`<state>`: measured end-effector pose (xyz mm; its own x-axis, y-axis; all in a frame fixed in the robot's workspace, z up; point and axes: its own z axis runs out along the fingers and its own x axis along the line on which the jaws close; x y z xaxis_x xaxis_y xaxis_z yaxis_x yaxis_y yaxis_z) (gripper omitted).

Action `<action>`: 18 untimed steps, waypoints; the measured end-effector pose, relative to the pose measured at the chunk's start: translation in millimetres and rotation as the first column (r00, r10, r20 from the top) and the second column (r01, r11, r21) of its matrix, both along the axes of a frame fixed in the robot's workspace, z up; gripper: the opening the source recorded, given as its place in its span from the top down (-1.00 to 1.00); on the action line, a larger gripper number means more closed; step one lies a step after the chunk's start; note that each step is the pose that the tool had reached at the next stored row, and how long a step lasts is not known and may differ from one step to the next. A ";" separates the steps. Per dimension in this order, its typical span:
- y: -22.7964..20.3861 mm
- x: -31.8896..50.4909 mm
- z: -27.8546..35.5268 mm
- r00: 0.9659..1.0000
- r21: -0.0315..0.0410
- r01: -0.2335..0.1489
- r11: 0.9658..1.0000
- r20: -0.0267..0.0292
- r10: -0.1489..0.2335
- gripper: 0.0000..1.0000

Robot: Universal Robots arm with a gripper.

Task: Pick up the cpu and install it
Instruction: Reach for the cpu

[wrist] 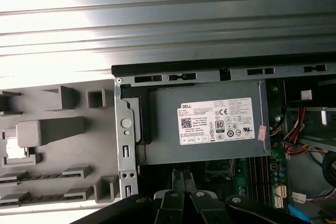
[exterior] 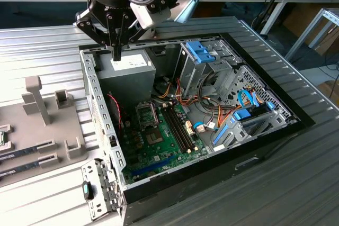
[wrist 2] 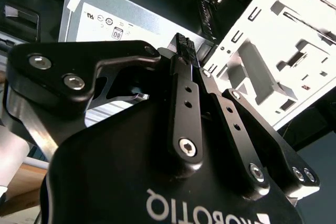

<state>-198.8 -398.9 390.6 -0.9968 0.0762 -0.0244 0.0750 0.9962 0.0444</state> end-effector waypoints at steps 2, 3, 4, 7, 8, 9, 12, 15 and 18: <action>0.0 -0.3 -0.1 1.000 0.000 0.000 1.000 0.000 0.000 0.79; 0.0 -0.4 -0.1 1.000 0.000 0.000 1.000 0.000 0.000 0.79; 0.0 -0.6 -0.1 1.000 0.000 0.000 1.000 0.000 0.000 0.79; 0.0 -1.8 -0.1 1.000 0.000 0.000 1.000 0.000 0.000 0.79; 0.0 -2.4 -0.1 1.000 0.000 0.000 1.000 0.000 0.000 0.79; 0.0 -3.8 -0.1 1.000 0.000 0.000 1.000 0.000 0.000 0.79; 0.0 -5.5 -0.1 1.000 0.000 0.000 1.000 0.000 0.000 0.79; 0.0 -7.4 -0.1 1.000 0.000 0.000 1.000 0.000 0.000 0.79; 0.0 -9.2 -0.1 1.000 0.000 0.000 1.000 0.000 0.000 0.79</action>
